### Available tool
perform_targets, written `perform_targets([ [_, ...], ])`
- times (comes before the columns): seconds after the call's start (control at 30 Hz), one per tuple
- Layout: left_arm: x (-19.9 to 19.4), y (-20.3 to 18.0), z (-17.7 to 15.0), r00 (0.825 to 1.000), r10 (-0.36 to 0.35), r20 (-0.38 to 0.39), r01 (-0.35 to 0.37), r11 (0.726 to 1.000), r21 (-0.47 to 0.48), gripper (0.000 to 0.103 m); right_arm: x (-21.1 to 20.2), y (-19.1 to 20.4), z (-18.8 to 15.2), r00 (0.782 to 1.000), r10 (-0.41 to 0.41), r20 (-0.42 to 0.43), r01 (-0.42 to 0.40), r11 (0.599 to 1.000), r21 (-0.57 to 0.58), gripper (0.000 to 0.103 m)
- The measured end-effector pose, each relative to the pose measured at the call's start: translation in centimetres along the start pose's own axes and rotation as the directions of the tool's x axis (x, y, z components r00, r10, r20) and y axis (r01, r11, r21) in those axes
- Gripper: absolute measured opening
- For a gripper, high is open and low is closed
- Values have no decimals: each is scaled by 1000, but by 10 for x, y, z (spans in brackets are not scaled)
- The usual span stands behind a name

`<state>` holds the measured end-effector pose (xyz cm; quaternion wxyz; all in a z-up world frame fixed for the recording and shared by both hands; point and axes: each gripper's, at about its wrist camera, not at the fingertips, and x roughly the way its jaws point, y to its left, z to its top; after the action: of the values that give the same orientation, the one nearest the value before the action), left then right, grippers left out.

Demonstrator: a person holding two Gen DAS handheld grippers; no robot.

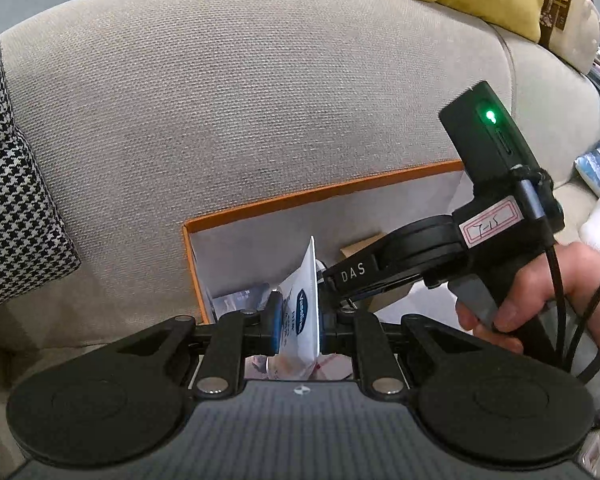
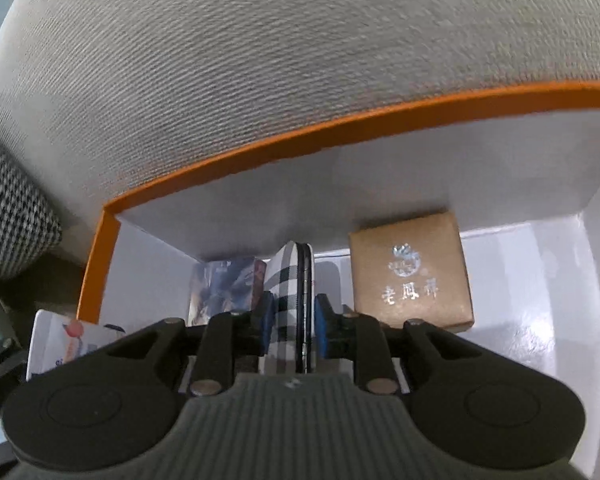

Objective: Organize rigid objects
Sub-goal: 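Lower the plaid tin into the orange box and open the right tool while the left tool holds the tube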

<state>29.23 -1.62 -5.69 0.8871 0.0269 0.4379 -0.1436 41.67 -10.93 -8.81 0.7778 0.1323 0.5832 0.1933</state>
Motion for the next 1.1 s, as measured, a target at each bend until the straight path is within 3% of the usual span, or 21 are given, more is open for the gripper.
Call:
perform_targets([
  [0.13,1,0,-2,1000,-2,0,2,1000,4,18,-3,15,-6,998,-56,-23,53,990,-130,33],
  [0.3,-4,1,-10,1000,-5,0,5,1000,21,18,-4,10,-7,993,-73,-97,45,964,-264,33],
  [0.43,-6,2,-13,1000,-4,-6,4,999,35,18,5,21,-17,973,-108,-206,16,916,-402,36],
  [0.53,-7,5,-15,1000,3,-3,-3,1000,29,18,19,34,-24,959,-152,-238,7,855,-518,49],
  [0.7,-6,10,-15,1000,10,-11,-10,1000,17,18,29,42,-30,955,-209,-211,3,718,-696,48],
  [0.8,-5,13,-17,1000,7,-13,-6,1000,17,18,33,46,-30,959,-215,-185,4,662,-749,48],
  [0.93,-6,12,-18,1000,6,-14,-6,1000,16,18,31,42,-29,961,-200,-189,-12,656,-755,48],
  [1.1,-11,10,-14,1000,-7,-5,7,1000,27,18,-3,34,-33,972,-184,-145,4,631,-776,43],
])
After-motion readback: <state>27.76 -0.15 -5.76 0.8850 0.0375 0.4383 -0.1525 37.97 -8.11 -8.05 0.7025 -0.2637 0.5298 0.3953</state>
